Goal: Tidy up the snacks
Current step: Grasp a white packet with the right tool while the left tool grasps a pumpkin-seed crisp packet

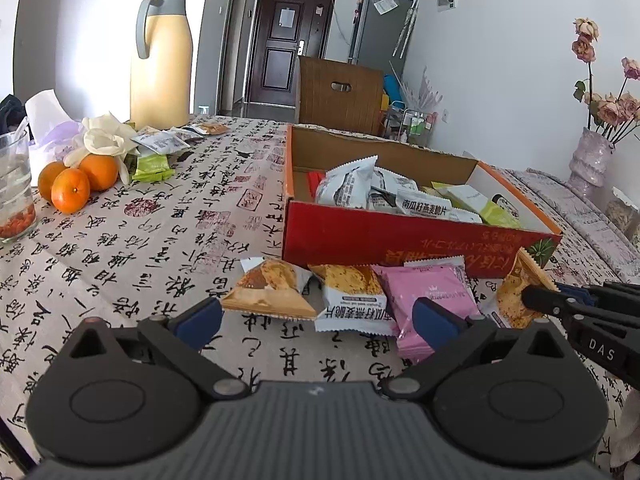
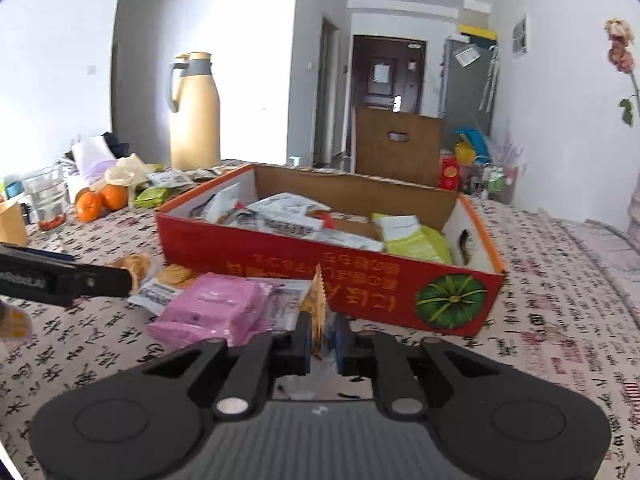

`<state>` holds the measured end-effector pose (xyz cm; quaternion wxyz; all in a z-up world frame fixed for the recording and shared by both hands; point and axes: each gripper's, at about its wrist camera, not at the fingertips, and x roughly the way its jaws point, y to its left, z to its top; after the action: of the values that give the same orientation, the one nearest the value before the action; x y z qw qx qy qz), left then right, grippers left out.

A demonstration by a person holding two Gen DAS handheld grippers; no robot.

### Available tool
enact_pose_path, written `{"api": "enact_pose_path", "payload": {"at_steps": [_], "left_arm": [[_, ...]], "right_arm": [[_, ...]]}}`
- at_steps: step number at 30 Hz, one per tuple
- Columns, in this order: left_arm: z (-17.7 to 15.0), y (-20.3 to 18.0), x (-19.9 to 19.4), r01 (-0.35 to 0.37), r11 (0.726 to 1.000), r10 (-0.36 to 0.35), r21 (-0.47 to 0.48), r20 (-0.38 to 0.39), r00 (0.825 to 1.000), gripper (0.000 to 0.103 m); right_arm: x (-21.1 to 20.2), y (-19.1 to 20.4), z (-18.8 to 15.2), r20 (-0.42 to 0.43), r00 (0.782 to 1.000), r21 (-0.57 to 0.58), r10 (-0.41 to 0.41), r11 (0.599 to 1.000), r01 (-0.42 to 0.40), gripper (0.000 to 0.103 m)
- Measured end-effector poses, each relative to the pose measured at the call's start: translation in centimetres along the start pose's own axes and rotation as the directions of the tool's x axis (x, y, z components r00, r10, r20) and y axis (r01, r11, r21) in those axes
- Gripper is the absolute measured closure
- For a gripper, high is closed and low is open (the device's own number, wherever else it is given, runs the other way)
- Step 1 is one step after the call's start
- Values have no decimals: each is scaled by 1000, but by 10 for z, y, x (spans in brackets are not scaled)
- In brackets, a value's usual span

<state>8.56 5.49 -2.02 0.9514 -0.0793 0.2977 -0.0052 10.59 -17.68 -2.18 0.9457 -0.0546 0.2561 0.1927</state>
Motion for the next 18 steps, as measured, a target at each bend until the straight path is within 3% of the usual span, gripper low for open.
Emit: {"api": "enact_pose_path", "payload": {"at_steps": [13, 18], "left_arm": [[-2, 8, -3, 11, 1000, -11, -19, -3, 1000, 0], [3, 10, -2, 6, 1000, -6, -12, 0, 1000, 0]], "right_arm": [[28, 5, -4, -89, 996, 12, 10, 1000, -9, 84], [22, -2, -8, -54, 998, 48, -11, 999, 13, 87]]}}
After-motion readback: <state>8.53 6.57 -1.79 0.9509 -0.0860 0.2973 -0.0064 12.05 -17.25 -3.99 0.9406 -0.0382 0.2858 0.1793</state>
